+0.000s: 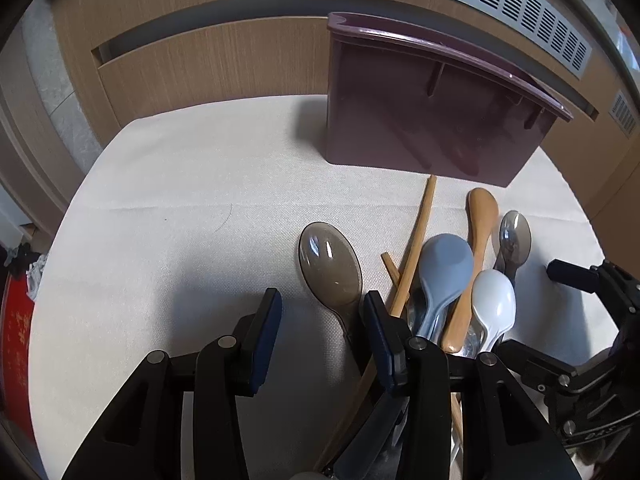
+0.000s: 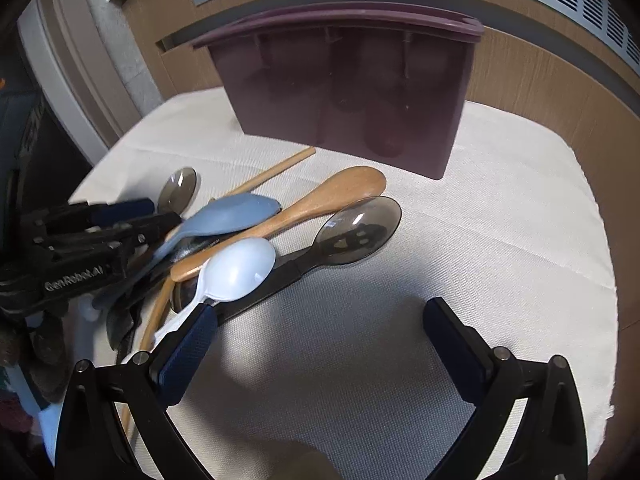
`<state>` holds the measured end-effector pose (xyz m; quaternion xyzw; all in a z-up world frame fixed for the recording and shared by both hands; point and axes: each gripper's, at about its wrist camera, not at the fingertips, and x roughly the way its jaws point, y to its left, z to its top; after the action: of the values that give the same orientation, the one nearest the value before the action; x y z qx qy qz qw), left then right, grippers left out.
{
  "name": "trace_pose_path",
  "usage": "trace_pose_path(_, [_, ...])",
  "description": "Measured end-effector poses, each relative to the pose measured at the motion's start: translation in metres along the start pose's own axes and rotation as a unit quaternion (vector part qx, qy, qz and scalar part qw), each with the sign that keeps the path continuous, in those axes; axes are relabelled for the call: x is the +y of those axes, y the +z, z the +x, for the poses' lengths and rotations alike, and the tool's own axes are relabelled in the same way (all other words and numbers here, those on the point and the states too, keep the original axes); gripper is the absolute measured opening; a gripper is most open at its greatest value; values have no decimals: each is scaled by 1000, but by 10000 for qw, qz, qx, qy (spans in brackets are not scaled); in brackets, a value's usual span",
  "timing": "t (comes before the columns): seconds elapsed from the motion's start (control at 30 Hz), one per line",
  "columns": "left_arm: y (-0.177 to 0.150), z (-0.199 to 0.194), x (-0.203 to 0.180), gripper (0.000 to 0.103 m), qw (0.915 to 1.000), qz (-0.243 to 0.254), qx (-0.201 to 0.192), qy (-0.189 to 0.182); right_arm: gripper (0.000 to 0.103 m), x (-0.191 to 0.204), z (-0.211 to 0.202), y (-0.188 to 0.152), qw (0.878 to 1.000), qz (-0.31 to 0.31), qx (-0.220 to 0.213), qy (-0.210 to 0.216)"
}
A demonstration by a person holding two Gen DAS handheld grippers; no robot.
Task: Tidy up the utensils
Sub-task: 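Grasp a wooden chopstick with the left tool while the right tool grasps a smoky translucent spoon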
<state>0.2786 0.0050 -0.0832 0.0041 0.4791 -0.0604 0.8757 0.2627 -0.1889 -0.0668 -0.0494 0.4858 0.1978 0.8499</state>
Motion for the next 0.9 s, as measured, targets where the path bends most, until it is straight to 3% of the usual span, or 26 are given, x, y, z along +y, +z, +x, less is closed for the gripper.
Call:
trace_pose_path(0.3, [-6, -1, 3, 45, 9997, -27, -197, -143, 99, -4, -7, -4, 9994, 136, -147, 282])
trace_pose_path(0.47, [-7, -1, 5, 45, 9994, 25, -243, -234, 65, -8, -18, -6, 9989, 300, -316, 190])
trace_pose_path(0.53, [-8, -2, 9, 45, 9990, -69, -270, -352, 64, -9, -23, -4, 9983, 383, -434, 91])
trace_pose_path(0.63, [-8, -6, 14, 44, 9956, -312, -123, -875, 64, -13, -21, 6, 9955, 728, -474, -383])
trace_pose_path(0.7, [-8, -10, 16, 44, 9905, -394, 61, -1316, 61, -17, -11, 15, 9930, 998, -278, -574])
trace_pose_path(0.73, [-9, -14, 15, 44, 9904, -407, 49, -1324, 58, -19, -4, 20, 9922, 1108, -188, -548])
trace_pose_path(0.83, [-10, -26, 13, 44, 9962, -341, -101, -790, 56, -12, 12, 37, 9922, 1069, -160, -626])
trace_pose_path(0.9, [-7, -24, 15, 44, 9977, -400, -15, -539, 47, -1, 21, 47, 9940, 813, -83, -723])
